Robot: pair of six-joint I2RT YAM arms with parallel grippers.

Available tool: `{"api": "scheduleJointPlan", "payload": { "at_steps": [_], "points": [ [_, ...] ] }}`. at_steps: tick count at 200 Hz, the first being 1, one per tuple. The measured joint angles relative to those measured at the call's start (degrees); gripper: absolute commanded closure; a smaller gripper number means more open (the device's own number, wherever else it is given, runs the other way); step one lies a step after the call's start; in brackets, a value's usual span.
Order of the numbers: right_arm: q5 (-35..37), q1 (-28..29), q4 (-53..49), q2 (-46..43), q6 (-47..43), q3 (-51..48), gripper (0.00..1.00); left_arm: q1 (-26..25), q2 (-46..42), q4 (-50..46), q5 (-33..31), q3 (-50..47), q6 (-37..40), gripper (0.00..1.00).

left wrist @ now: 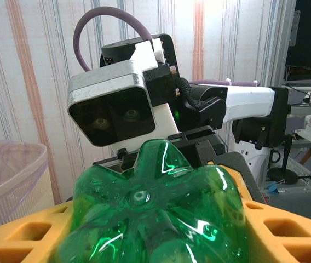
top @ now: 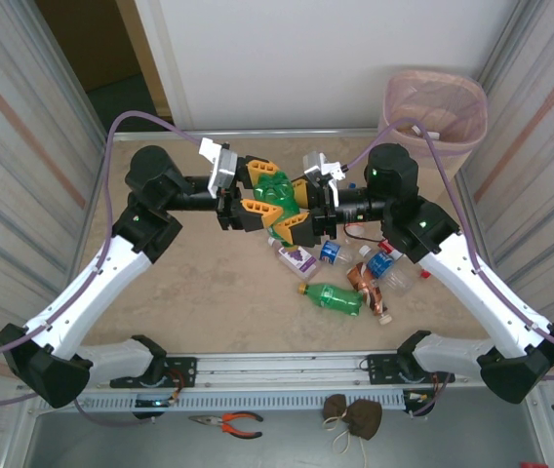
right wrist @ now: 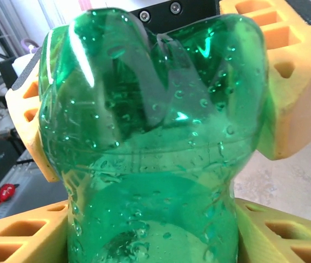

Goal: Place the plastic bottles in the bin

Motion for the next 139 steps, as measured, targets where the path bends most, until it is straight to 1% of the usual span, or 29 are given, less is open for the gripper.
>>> {"api": "scheduleJointPlan", "payload": {
  "at_steps": [55,66,99,139],
  "points": [
    [-0.1,0.0,0.0,0.0,0.0,0.0,0.44,0.0,-0.1,-0.2,-0.5,0.0,0.0,0.35],
    [-0.1,0.0,0.0,0.0,0.0,0.0,0.44,-0.1,-0.2,-0.2,-0.7,0.0,0.1,0.3],
    [1.2,0.0,0.0,0.0,0.1,0.0,0.45,-0.1,-1.1,-0.2,-2.9,-0.2,0.7,0.21],
    [2.5,-1.6,-1.3,0.0,0.0,0.3,0.46,-0.1,-3.9,-0.6,-6.7,-2.1,1.7,0.16]
  ]
}}
